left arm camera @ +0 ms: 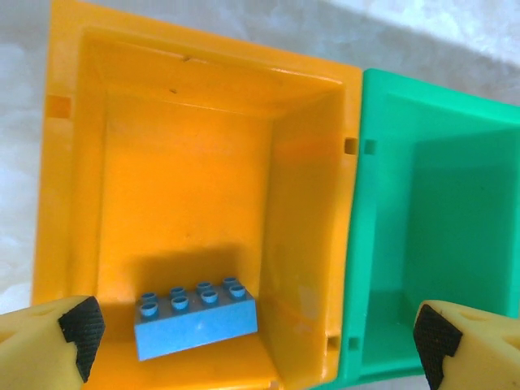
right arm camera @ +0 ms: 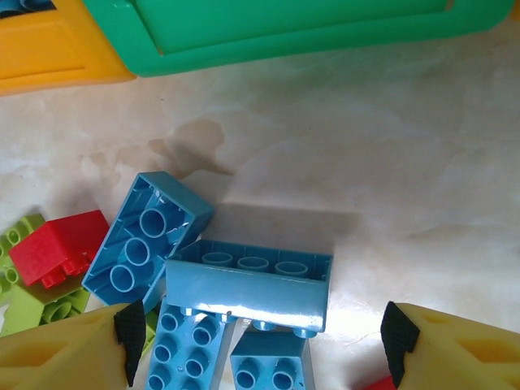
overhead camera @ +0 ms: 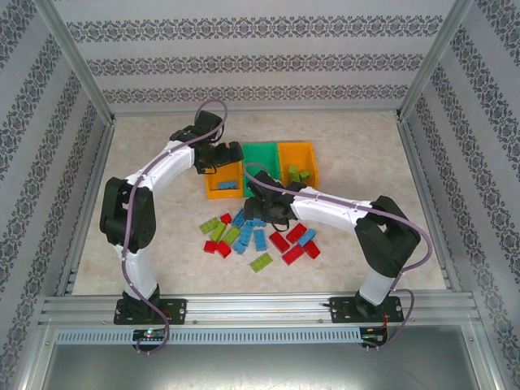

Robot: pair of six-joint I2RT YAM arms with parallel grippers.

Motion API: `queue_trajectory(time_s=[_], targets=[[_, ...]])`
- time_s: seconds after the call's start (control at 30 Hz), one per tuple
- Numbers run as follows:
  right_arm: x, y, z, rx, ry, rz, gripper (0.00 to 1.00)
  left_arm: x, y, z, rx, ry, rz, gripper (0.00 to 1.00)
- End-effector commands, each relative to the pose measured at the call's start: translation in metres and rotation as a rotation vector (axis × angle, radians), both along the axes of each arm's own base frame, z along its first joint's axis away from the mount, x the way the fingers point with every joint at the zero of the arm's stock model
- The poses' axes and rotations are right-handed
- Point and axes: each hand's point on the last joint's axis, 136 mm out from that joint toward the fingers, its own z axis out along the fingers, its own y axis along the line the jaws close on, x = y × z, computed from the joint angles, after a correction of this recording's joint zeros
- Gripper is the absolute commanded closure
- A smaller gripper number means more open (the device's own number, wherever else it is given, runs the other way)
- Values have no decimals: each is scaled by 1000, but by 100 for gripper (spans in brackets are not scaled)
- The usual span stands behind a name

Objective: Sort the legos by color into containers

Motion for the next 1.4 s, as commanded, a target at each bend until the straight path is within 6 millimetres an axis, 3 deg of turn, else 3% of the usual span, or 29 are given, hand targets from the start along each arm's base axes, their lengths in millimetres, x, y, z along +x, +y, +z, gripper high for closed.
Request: queue_trajectory(time_s=[0.0,0.33,0.63,0.93,1.2,1.3,1.37], targets=[[-2,-1,-6,-34,22,-34,20,-2,11,17,32,-62,-4,1],[-6,18,-19,-62,64,20,17,-13,22,16,76,-77,3,1],[-6,13,-34,-112,99,22,21,-19,28,15,94,-76,8,1],[-3,-10,-40,-160,109,20,28,-25,32,12,109,-68,15,1],[-2,-7,-45,-184,130,70,33,-25,33,13,110,-70,25,1],[5,-5,-35,-164,82,76,35,-28,39,17,136,-76,31,1],[14,0,-15,-147,33,95,35,-31,45,20,160,-80,39,1]])
